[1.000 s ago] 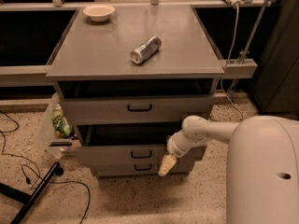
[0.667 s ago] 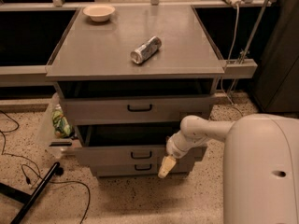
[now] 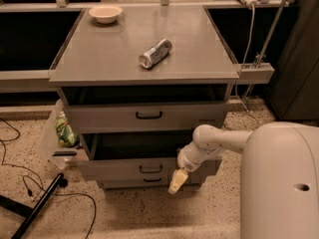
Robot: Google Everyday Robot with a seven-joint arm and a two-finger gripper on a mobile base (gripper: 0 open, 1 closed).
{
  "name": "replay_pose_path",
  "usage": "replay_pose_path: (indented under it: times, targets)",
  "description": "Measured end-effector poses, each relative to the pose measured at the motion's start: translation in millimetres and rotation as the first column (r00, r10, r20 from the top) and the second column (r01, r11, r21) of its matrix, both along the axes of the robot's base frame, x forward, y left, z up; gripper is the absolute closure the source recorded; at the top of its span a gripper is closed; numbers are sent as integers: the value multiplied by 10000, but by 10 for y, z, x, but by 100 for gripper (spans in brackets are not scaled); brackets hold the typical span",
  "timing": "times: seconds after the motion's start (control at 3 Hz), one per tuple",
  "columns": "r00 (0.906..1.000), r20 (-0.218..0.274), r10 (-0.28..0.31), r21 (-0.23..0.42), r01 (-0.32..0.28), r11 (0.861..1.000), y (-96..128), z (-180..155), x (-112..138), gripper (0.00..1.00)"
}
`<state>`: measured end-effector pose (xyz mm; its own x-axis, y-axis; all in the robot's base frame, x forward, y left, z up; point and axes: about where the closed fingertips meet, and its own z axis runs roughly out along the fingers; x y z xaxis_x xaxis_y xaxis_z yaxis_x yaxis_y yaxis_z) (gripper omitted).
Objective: Open middle drawer
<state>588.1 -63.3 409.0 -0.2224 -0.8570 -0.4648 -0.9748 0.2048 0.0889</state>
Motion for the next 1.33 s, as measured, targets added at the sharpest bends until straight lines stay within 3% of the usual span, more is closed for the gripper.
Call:
replay_pose_path:
  times: [1.33]
  targets:
    - [9983,-570,120,24,-118,9999,38,38,-271,0]
